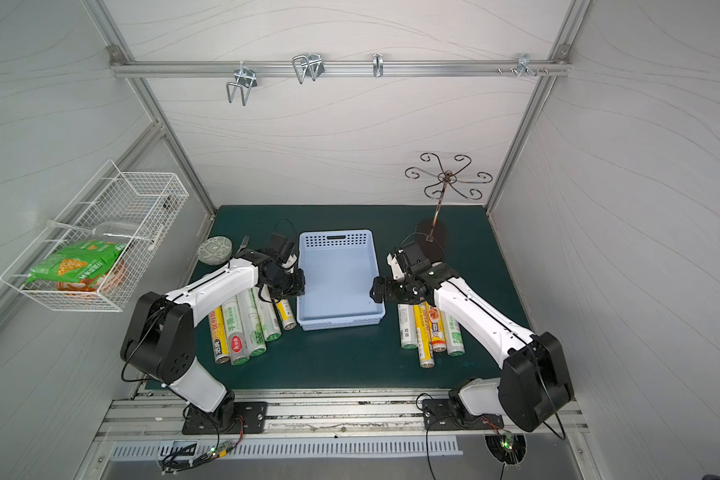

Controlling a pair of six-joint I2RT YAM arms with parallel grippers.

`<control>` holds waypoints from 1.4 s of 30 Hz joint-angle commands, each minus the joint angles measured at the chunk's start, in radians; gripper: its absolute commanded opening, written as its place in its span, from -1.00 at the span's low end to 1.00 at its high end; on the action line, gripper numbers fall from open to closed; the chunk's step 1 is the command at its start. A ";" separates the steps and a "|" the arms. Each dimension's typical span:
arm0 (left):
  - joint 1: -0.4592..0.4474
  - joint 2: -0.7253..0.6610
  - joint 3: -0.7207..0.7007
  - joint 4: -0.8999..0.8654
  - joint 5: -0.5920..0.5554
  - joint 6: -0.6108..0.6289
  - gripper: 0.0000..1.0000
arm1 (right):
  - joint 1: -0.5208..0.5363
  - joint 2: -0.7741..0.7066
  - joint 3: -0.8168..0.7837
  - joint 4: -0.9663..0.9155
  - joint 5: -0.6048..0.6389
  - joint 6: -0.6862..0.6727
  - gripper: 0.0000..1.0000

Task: Put the plastic wrap into the basket
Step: Move the basket to the center of the board.

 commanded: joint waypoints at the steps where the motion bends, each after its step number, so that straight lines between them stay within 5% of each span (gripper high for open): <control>1: -0.036 -0.055 -0.039 0.080 0.038 -0.001 -0.77 | -0.034 -0.031 0.004 -0.088 0.068 -0.054 0.78; 16: -0.155 -0.183 -0.240 0.232 0.045 -0.118 -0.77 | -0.156 -0.035 -0.066 -0.085 0.090 -0.112 0.59; 23: -0.156 -0.252 -0.246 0.223 0.028 -0.122 -0.34 | -0.156 0.007 -0.070 -0.064 0.095 -0.102 0.38; 33: -0.153 -0.442 -0.164 0.048 -0.099 -0.034 -0.03 | -0.153 0.060 -0.055 -0.054 0.111 -0.115 0.30; 42: -0.093 -0.685 -0.155 -0.001 -0.201 -0.005 0.53 | -0.076 0.158 -0.041 -0.038 0.176 -0.093 0.31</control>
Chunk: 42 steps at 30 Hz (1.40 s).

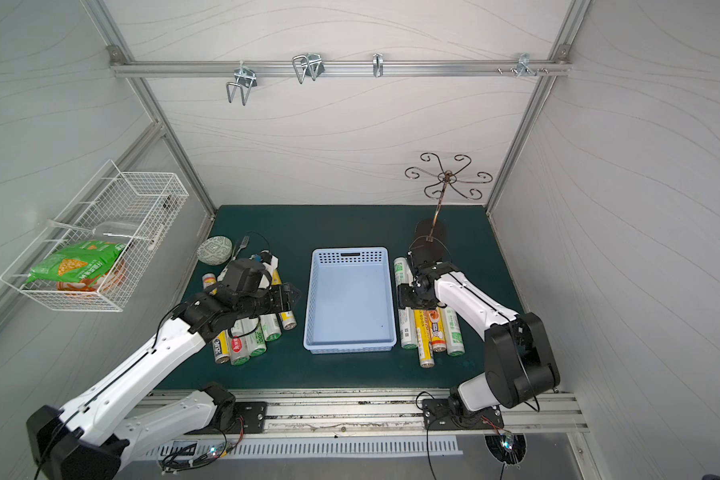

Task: Put the plastic wrap into the basket
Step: Move the basket to the center of the board, then pick up the plastic wrap from the center of the board.

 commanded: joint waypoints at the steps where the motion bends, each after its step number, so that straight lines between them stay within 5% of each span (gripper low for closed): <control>1: 0.043 -0.043 0.061 -0.031 -0.036 0.021 0.63 | 0.033 0.027 0.014 0.014 0.031 0.013 0.31; 3: 0.063 -0.068 0.070 -0.053 -0.037 0.027 0.76 | 0.048 0.042 0.008 0.031 0.025 0.023 0.31; 32: 0.081 -0.142 0.006 -0.074 -0.041 -0.012 0.90 | 0.065 0.216 0.057 0.055 0.089 0.038 0.26; 35: 0.082 -0.148 0.018 -0.095 -0.054 -0.008 0.91 | 0.065 0.247 0.088 0.031 0.080 0.025 0.02; 42: 0.084 -0.217 0.024 -0.132 -0.095 -0.003 0.91 | 0.065 0.237 0.127 -0.035 0.099 0.039 -0.12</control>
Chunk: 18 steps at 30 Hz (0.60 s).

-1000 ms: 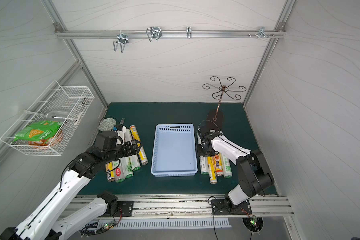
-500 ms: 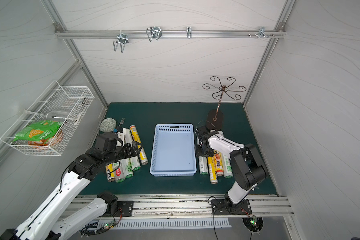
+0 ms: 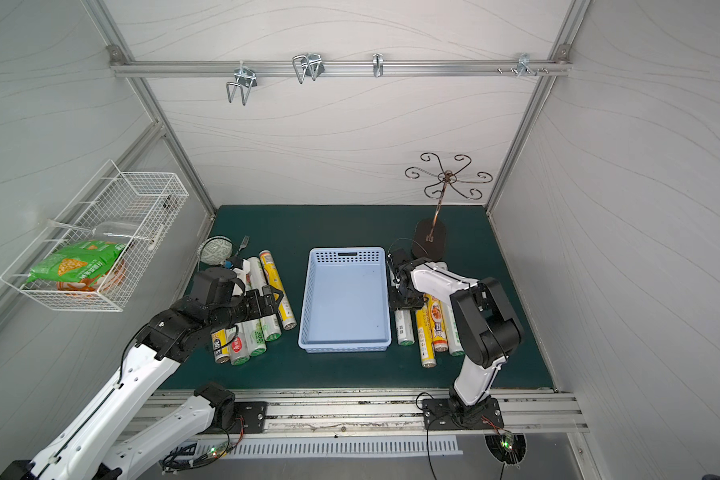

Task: Put the plastic wrap into the basket
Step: Pick up the plastic wrap from the center of the board.

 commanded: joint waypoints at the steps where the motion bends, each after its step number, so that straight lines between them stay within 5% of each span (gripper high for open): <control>1: 0.006 -0.057 0.034 -0.002 -0.042 0.005 0.91 | 0.006 -0.022 0.039 -0.074 0.021 0.010 -0.12; 10: 0.006 -0.089 0.050 -0.060 -0.092 -0.012 0.89 | 0.013 -0.133 0.116 -0.216 0.117 0.045 -0.15; 18: 0.006 -0.153 -0.004 -0.049 -0.115 -0.031 0.88 | 0.065 -0.224 0.236 -0.280 0.034 0.079 -0.20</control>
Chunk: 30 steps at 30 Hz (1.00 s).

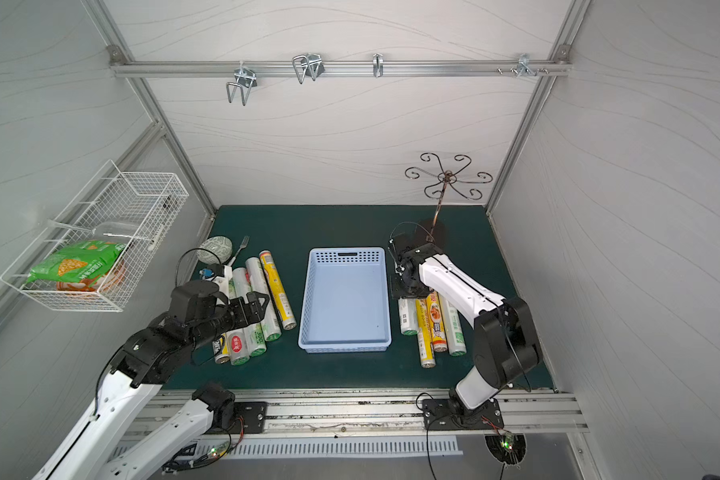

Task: Put the plastic wrap into the basket
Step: Pick up the plastic wrap from the center of the board, then place the plastic wrap in the basket.

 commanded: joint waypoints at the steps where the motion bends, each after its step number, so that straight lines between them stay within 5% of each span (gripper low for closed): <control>1: 0.006 -0.017 0.001 0.012 -0.039 -0.011 0.88 | 0.043 -0.066 0.057 -0.012 -0.063 0.040 -0.20; 6: 0.005 -0.018 0.025 -0.041 -0.052 -0.019 0.88 | 0.098 -0.083 0.050 0.120 -0.176 0.108 -0.18; 30: 0.006 -0.076 -0.043 -0.041 -0.036 -0.039 0.89 | 0.205 0.167 0.080 0.167 -0.111 0.235 -0.20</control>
